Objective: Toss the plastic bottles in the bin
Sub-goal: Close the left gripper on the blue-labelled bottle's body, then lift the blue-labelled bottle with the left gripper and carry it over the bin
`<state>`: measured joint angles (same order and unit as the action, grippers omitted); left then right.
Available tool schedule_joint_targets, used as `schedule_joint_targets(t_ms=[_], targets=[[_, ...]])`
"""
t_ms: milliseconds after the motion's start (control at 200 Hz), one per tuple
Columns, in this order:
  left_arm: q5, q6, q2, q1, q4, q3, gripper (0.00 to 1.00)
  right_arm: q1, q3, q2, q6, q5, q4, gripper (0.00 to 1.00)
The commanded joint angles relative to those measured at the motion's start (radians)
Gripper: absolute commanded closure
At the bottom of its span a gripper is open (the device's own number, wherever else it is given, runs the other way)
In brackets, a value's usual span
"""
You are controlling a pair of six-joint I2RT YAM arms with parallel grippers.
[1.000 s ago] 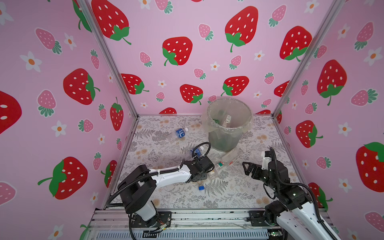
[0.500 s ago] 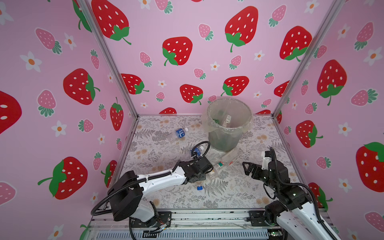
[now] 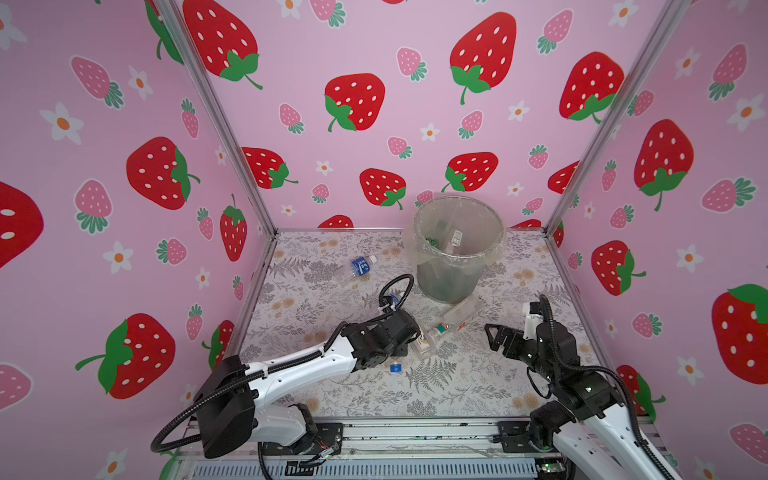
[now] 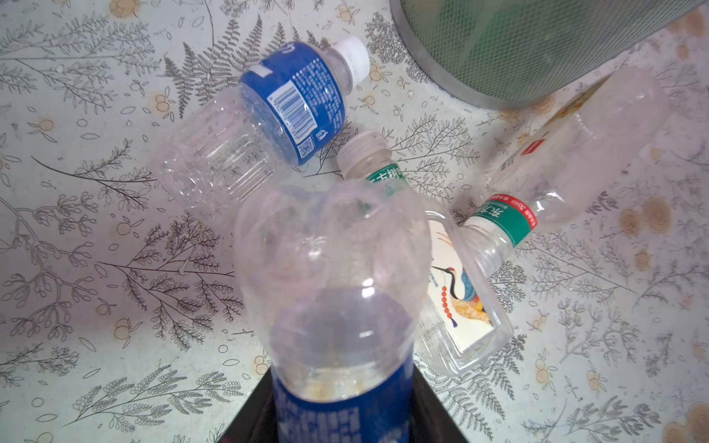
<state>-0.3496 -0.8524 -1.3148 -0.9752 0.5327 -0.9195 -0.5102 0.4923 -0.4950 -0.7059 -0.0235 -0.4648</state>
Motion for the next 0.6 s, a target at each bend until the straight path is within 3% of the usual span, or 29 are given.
schedule_joint_targets(t_ms=[0,320,590], targets=[[-0.059,0.032,0.054,0.009,0.034,-0.033,0.52,0.001,-0.009,0.002,0.003,0.008,0.005,0.01],[-0.044,0.043,0.226,0.095,0.033,-0.062,0.52,0.001,-0.008,0.0,0.003,0.007,0.005,0.01],[0.069,0.123,0.303,0.204,-0.022,-0.079,0.52,0.001,-0.01,-0.007,0.0,0.005,0.006,0.01]])
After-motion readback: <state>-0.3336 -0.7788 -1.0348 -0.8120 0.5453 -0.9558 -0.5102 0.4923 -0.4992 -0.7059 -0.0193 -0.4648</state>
